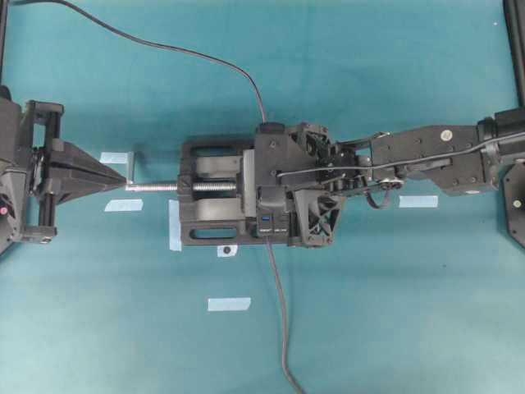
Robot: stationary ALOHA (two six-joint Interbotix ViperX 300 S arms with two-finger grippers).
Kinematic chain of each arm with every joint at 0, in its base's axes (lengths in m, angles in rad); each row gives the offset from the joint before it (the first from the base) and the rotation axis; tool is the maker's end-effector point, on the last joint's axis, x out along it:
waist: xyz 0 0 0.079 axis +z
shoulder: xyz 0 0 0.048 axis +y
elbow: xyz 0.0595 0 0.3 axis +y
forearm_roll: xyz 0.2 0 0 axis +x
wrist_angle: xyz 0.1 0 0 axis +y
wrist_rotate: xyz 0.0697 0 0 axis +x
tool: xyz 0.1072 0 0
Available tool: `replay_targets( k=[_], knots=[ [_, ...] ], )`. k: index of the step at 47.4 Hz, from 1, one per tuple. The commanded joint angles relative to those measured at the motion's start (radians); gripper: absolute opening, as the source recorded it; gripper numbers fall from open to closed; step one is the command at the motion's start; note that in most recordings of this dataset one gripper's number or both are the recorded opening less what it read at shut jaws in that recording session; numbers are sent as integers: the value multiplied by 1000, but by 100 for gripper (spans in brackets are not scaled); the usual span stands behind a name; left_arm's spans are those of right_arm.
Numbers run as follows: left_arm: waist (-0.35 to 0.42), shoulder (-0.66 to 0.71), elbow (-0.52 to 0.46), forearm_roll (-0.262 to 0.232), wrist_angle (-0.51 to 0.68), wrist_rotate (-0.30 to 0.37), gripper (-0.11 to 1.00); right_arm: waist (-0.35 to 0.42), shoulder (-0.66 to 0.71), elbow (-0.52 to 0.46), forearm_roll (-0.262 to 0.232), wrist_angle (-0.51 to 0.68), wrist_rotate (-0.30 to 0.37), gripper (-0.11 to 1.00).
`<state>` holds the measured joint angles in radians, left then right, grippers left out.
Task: Insert the USB into the second port from the front of the fixed hub.
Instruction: 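Align the plug tip with the second port using the right gripper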
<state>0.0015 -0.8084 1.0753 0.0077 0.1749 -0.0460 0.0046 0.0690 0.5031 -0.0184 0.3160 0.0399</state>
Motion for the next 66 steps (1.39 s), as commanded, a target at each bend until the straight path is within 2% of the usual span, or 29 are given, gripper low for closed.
replay_targets(
  k=[1,8,66],
  knots=[
    [-2,2,-12,3,-5,-2,0,-3,-15,-12,-3,15,6,8],
    [-2,2,-11,2,-9,-2,0,-5,-15,-20,-9,49,3,8],
    [-2,0,-11,3,-9,-2,0,-15,5,-34,-26,77,2,7]
  ],
)
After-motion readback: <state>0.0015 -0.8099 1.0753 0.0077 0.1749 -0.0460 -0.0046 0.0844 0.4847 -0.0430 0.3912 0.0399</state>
